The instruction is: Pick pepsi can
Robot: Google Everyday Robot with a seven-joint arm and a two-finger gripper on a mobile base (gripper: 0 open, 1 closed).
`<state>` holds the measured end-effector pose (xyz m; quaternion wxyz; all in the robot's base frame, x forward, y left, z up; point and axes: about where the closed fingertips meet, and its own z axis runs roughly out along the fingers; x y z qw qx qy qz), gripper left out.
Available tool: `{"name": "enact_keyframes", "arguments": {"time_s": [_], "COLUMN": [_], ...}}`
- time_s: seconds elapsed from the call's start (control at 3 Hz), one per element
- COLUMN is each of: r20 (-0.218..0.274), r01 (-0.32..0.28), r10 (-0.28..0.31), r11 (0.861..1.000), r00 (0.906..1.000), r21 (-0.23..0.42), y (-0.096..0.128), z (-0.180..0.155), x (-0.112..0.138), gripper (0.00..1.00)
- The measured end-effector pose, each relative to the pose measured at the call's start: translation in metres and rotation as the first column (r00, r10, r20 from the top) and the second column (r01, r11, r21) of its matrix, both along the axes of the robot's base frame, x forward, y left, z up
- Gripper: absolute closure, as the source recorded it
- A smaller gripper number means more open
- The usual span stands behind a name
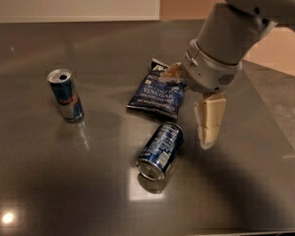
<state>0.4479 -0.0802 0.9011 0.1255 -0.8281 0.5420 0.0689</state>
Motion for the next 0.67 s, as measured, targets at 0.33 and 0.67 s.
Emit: {"name": "enact_keyframes", "arguments": {"time_s": [0.33, 0.67], "r20": [-0.051, -0.094], "r01": [-0.167, -0.305], "r10": [0.167, 0.303], "r11": [0.986, 0.952], "r00": [0.9847, 0.9484], "r21": [-0.001, -0.008], "y": [0.018, 0.028], "z": [-0.020, -0.035], "x": [-0.012, -0.021], "gripper": [0.00, 0.00]}}
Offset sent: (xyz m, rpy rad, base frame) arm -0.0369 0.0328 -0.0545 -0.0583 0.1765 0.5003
